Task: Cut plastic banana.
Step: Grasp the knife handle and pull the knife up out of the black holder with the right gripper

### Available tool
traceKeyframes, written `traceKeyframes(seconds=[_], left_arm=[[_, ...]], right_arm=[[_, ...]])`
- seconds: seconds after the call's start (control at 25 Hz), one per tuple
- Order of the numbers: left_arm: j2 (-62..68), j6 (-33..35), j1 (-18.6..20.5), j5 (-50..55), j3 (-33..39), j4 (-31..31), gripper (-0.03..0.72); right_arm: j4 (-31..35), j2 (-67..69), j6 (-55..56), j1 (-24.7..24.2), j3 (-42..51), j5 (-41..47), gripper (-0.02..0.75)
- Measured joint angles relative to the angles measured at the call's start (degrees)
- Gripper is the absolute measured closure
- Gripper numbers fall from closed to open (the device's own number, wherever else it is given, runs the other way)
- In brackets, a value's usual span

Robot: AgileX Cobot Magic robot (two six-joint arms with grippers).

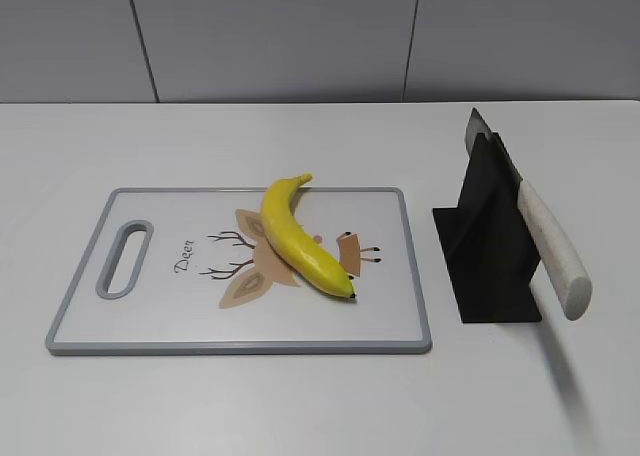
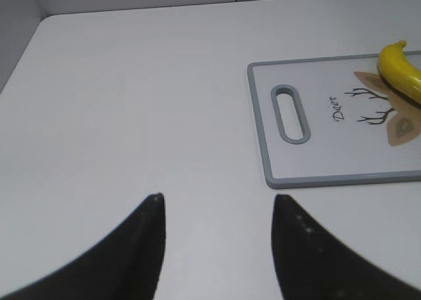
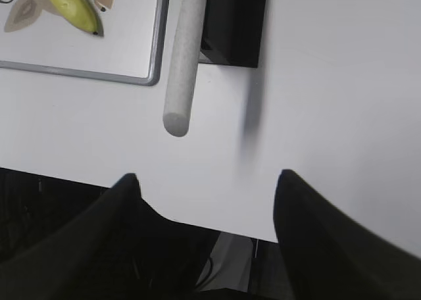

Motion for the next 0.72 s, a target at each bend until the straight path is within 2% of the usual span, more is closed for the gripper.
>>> traceKeyframes(seconds=[0.12,0.2,0.48,0.72], left_arm=[[0.0,0.0,0.0,0.0,0.0,0.0,0.179],[0.0,0.0,0.0,0.0,0.0,0.0,0.179],[0.0,0.0,0.0,0.0,0.0,0.0,0.179],[0.0,0.0,0.0,0.0,0.0,0.0,0.179]], right_arm=[[1.37,4.45,-0.12,1.24,-1.49,0.0,0.251],[1.2,6.95,-0.12,3.8,-2.41,-0.04,0.255],[-4.11,16.31,6.41,13.99,-5.5,-0.06,0.256],[-7.38,24.56,12.0,17.8,-5.93,-1.26,0.256]])
